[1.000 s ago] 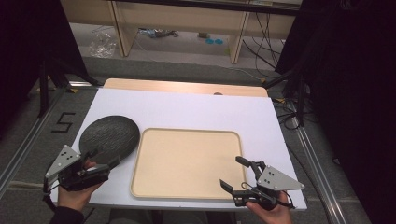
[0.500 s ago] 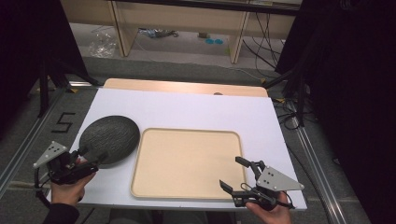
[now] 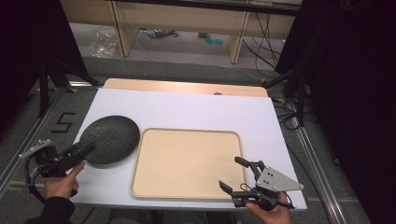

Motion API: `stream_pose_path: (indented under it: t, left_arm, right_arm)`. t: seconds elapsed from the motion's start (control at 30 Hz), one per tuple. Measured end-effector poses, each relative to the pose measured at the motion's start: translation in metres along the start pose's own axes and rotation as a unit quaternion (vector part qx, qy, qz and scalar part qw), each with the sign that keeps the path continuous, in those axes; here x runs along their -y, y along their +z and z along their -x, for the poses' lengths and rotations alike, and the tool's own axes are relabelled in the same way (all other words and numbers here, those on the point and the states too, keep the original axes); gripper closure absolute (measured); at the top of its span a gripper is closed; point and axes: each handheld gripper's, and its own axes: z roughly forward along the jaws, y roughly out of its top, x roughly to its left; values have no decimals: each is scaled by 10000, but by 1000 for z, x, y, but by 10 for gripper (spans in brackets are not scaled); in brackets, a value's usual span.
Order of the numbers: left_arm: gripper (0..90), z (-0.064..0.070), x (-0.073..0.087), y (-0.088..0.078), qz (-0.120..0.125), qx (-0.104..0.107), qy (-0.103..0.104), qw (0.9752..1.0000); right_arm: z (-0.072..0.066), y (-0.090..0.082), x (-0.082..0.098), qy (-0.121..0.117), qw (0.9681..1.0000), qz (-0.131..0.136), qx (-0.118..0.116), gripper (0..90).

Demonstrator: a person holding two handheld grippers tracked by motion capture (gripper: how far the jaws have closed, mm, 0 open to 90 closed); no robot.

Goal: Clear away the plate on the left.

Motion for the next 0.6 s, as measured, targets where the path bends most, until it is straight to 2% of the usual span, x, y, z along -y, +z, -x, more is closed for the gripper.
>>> stream_pose_path:
  t: [0.17,0.2,0.33,0.4,0.47,0.5,0.53,0.57,0.6]
  left_arm:
    - [230,-19,-3,2,-86,-221,-329,9992]
    - [232,-22,-3,3,-64,-255,-420,9988]
    - [246,-34,-4,3,-17,-342,-622,9975]
    - [242,-38,-5,6,53,-392,-805,9960]
    - [242,-42,-4,8,102,-307,-881,9956]
    - [243,-44,-5,9,55,-370,-932,9949]
    - [243,-46,-4,11,81,-301,-989,9946]
    - [242,-47,-3,13,63,-282,-1132,9932]
    - [242,-48,-3,14,31,-294,-1141,9930]
  right_arm:
    - [0,0,0,-16,10000,7,-6,157]
    - [0,1,0,7,10000,54,44,157]
    - [0,0,0,1,10000,-3,-17,157]
    - [0,1,0,4,10000,58,26,157]
    - [0,0,0,4,10000,-12,-28,157]
    - [0,0,0,-4,10000,2,-21,157]
    - [0,0,0,-3,10000,47,14,157]
    - [-1,0,0,2,10000,53,24,157]
    - [0,0,0,-11,10000,1,-37,157]
